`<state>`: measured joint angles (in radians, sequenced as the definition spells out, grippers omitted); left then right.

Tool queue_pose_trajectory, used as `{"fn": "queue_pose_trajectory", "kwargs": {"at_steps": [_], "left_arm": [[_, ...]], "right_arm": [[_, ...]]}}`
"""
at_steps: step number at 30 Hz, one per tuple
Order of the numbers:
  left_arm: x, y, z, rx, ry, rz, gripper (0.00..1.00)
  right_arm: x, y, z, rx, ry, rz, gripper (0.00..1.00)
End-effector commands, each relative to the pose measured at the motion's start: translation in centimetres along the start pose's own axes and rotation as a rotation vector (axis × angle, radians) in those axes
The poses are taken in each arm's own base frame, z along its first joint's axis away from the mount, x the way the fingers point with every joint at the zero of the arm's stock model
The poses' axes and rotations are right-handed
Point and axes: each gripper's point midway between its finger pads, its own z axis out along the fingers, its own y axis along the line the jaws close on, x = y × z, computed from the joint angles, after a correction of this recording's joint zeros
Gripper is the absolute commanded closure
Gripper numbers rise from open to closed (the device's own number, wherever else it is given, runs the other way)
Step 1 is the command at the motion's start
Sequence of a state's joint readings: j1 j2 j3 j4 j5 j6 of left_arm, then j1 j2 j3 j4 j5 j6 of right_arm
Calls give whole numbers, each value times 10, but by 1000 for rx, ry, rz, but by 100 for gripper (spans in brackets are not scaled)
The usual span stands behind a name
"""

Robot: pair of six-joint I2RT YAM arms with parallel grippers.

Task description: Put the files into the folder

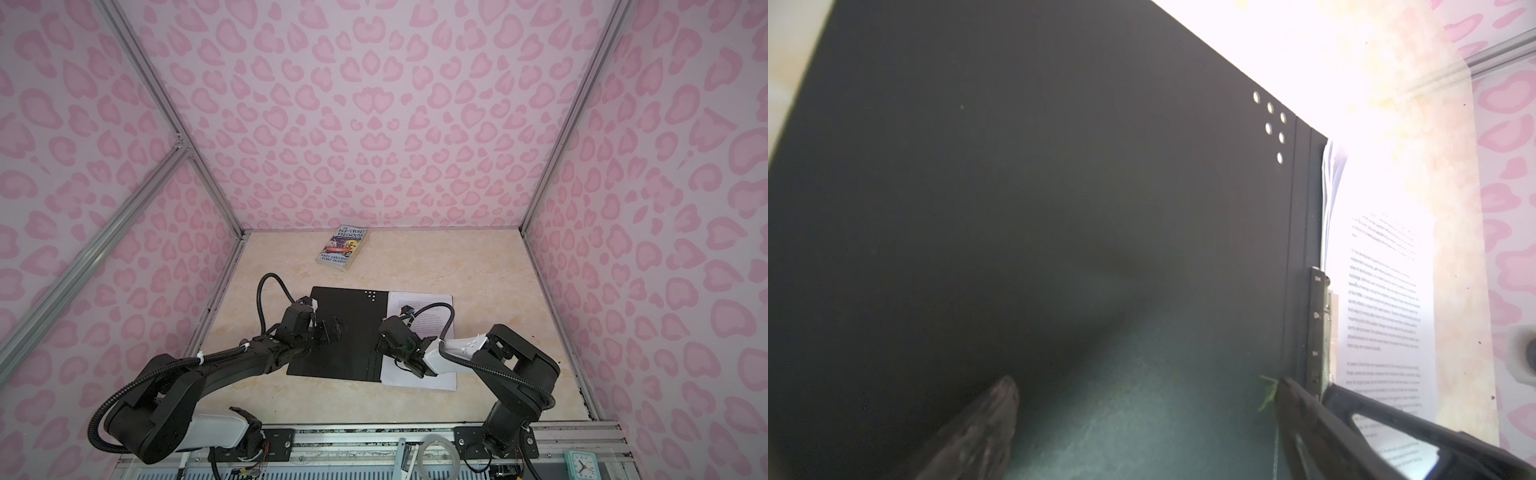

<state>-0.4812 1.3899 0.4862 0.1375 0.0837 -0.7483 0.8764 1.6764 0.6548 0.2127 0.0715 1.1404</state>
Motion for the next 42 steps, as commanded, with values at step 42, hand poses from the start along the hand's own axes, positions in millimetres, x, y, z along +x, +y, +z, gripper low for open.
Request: {"fn": "queue_pose_trajectory", "kwargs": {"at_steps": [42], "left_arm": [[23, 78, -20, -248, 47, -152, 2]], "right_arm": [[34, -10, 26, 177, 315, -550, 100]]}}
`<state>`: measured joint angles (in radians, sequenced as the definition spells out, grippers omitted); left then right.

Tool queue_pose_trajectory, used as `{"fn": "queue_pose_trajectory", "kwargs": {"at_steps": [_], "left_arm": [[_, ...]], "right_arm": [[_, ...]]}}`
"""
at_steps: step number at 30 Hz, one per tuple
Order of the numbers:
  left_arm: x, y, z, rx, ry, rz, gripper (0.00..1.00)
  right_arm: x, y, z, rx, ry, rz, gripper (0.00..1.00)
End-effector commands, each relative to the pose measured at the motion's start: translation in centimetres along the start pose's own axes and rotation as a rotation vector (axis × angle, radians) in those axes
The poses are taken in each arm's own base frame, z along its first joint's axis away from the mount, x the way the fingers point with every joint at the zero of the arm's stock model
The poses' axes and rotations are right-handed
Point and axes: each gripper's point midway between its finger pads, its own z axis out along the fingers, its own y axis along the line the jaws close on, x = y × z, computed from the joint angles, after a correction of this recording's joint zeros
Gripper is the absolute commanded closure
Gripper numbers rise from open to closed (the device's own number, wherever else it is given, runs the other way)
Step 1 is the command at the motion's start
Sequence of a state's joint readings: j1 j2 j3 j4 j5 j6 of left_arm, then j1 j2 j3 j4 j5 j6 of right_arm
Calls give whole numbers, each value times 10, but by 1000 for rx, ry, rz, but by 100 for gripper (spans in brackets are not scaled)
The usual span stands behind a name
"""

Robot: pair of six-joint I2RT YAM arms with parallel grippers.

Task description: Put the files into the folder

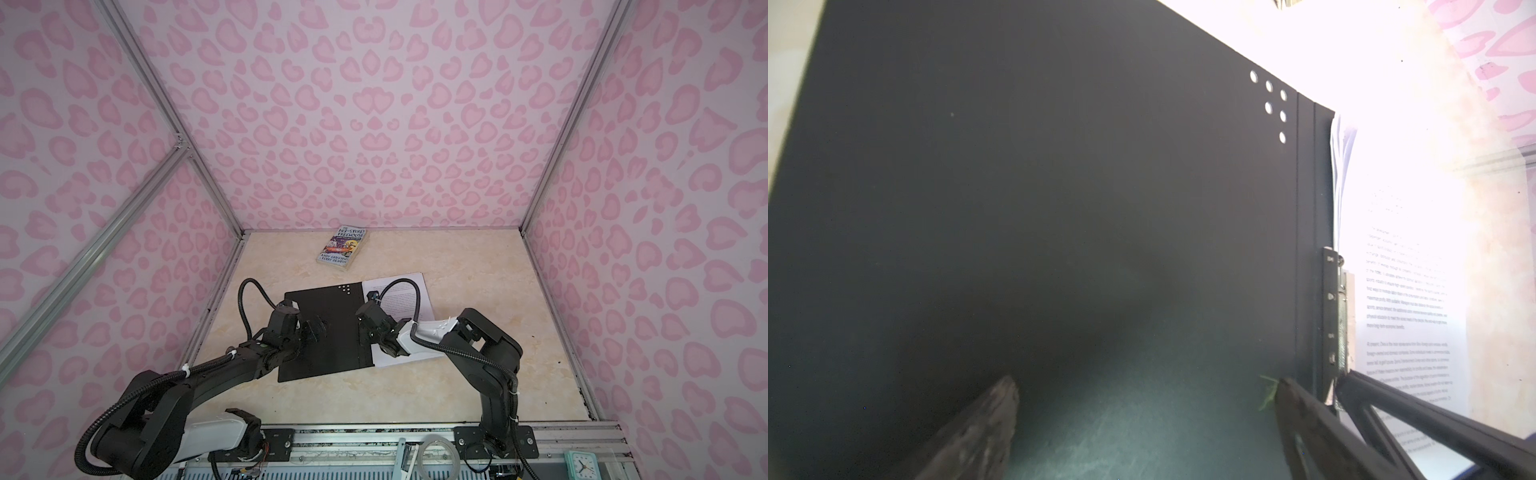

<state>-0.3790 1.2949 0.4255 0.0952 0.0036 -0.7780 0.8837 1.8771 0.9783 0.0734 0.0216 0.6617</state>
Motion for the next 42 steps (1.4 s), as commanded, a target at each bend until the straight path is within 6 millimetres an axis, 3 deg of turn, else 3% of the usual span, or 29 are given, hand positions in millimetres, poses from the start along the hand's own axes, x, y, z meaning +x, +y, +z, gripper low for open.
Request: {"fn": "queue_pose_trajectory", "kwargs": {"at_steps": [1, 10, 19, 27, 35, 42], "left_arm": [[37, 38, -2, -149, 140, -30, 2], [37, 38, 0, -147, 139, -25, 0], [36, 38, 0, -146, 138, -26, 0], [37, 38, 0, -147, 142, -24, 0], [36, 38, 0, -147, 140, -25, 0], [36, 37, 0, -145, 138, -23, 0]], "right_arm": [[71, -45, -8, 130, 304, -57, 100], [54, -23, -11, -18, 313, -18, 100], [45, -29, -16, -1, 306, -19, 100], [52, -31, -9, 9, 320, -15, 100], [54, -55, -13, 201, 319, -58, 100], [58, -66, -16, 224, 302, -29, 100]]}}
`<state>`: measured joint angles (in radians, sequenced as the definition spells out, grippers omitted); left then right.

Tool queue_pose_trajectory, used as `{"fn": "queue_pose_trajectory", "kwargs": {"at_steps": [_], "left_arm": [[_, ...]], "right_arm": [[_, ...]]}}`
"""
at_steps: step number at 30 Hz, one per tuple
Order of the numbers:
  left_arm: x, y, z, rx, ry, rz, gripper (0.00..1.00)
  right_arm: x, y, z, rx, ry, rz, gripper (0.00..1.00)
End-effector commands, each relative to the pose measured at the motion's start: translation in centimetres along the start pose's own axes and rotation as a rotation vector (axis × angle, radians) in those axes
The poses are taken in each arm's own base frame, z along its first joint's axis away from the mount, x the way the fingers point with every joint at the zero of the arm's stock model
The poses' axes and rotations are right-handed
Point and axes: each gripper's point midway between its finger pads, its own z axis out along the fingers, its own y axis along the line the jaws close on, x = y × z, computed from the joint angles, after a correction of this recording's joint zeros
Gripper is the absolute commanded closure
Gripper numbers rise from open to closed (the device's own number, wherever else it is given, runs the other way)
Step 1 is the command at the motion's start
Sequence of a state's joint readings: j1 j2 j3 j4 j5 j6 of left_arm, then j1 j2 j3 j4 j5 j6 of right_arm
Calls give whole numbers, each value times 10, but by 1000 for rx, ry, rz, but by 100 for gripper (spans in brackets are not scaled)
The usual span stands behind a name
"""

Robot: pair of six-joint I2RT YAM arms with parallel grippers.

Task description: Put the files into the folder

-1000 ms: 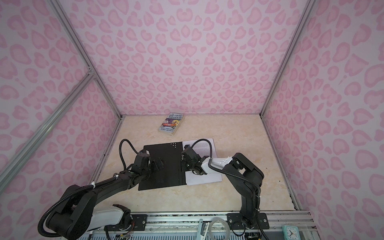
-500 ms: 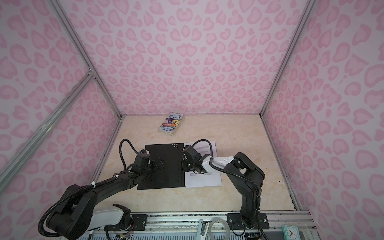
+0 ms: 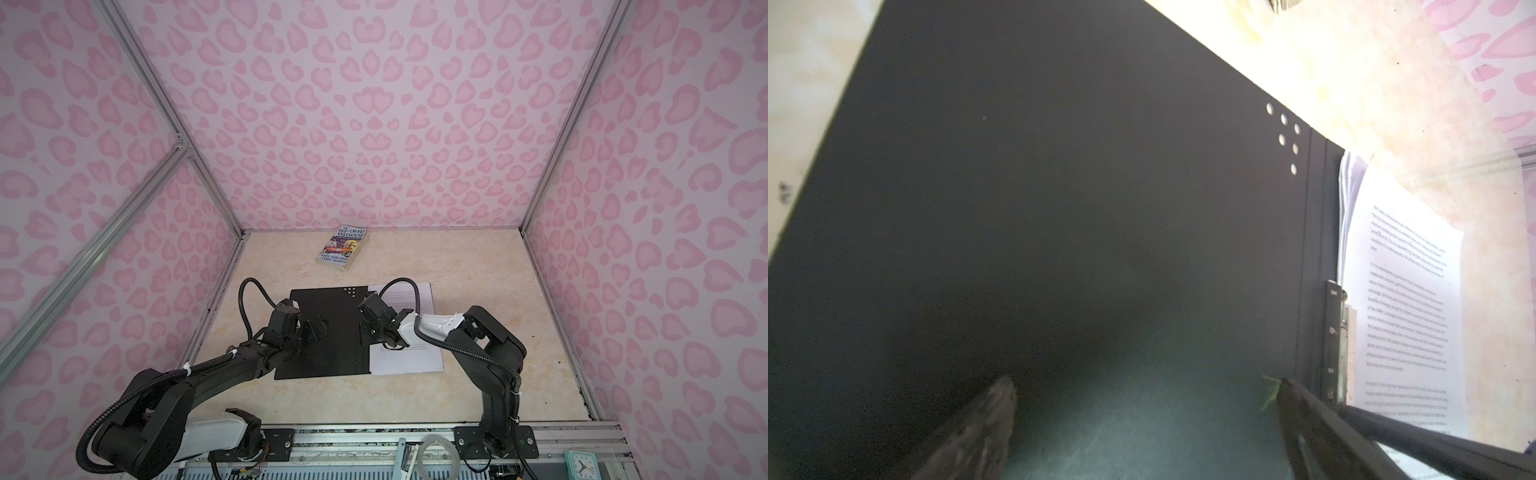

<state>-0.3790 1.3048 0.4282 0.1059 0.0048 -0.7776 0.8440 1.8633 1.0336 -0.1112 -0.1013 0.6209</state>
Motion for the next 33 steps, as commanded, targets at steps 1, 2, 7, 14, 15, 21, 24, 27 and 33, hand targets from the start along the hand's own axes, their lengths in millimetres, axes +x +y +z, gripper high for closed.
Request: {"fn": "queue_pose_trajectory", "kwargs": {"at_steps": [1, 2, 7, 14, 15, 21, 24, 27, 33], "left_arm": [[37, 39, -2, -149, 140, -25, 0], [38, 39, -2, -150, 141, -24, 0], [37, 39, -2, -147, 137, -26, 0], [37, 39, -2, -147, 134, -25, 0], [36, 39, -2, -148, 131, -27, 0], [36, 39, -2, -146, 127, -29, 0], [36, 39, -2, -145, 127, -29, 0], [36, 38, -2, -144, 129, -26, 0], [36, 39, -2, -147, 130, -27, 0]], "right_arm": [[47, -61, 0, 219, 144, 18, 100], [49, -64, 2, 221, 148, 29, 100], [67, -87, 9, 276, 177, 72, 100], [65, -95, -2, 281, 141, 96, 100], [60, -91, -4, 268, 138, 87, 100], [26, -63, -11, 225, 116, 33, 100], [18, -58, -13, 212, 111, 24, 100], [22, -59, -11, 217, 125, 25, 100], [38, -64, -1, 226, 151, 26, 100]]}}
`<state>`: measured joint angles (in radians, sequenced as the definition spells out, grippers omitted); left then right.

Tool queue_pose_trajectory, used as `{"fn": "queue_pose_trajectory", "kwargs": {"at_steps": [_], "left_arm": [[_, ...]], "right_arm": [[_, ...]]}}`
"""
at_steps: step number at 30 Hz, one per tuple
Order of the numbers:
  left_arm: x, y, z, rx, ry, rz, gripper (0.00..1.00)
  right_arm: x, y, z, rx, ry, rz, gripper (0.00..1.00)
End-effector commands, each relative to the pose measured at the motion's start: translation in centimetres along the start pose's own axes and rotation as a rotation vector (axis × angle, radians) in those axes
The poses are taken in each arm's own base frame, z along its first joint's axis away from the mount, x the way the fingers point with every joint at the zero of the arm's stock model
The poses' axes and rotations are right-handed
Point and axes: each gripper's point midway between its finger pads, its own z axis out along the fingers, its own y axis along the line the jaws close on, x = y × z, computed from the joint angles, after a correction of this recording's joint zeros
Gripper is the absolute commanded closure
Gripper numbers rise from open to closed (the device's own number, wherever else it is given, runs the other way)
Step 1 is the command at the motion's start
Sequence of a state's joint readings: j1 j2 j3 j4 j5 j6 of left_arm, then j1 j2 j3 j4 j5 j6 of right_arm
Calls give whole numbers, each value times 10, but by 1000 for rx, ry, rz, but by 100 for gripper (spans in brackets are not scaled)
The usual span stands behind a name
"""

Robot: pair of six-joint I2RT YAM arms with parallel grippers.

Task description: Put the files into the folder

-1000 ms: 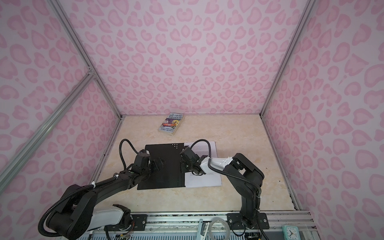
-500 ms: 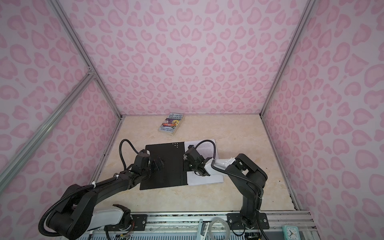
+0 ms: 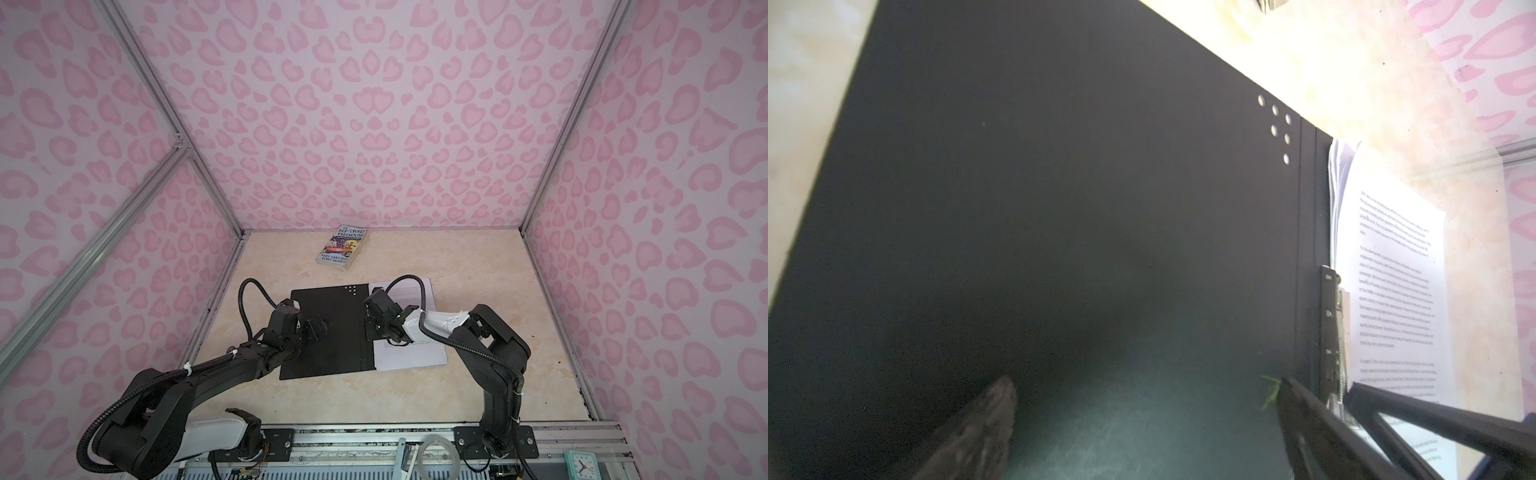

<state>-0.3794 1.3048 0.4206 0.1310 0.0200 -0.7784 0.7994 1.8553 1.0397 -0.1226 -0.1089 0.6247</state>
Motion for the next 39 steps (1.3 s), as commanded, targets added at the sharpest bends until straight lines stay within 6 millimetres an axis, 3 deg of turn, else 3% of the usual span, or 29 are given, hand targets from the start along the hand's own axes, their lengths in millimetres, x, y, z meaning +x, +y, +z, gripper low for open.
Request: {"fn": "queue_pose_trajectory", "kwargs": {"at_steps": [1, 10, 13, 18, 22, 29, 39], "left_arm": [[36, 43, -3, -171, 130, -28, 0], [37, 43, -1, -170, 137, -29, 0], [38, 43, 0, -173, 140, -30, 0], [39, 43, 1, -173, 146, -35, 0], [40, 43, 1, -172, 149, -34, 0], [40, 43, 1, -171, 150, -36, 0], [39, 43, 1, -173, 152, -34, 0]], "right_arm": [[51, -52, 4, 226, 165, -24, 100], [68, -53, 14, 324, 199, -85, 100], [65, -33, 13, 239, 192, -77, 100], [45, 20, 9, -14, 167, -78, 100], [31, 36, 6, -58, 158, -109, 100], [27, 23, 9, -70, 171, -71, 100], [24, 17, 6, -69, 163, -54, 90]]}}
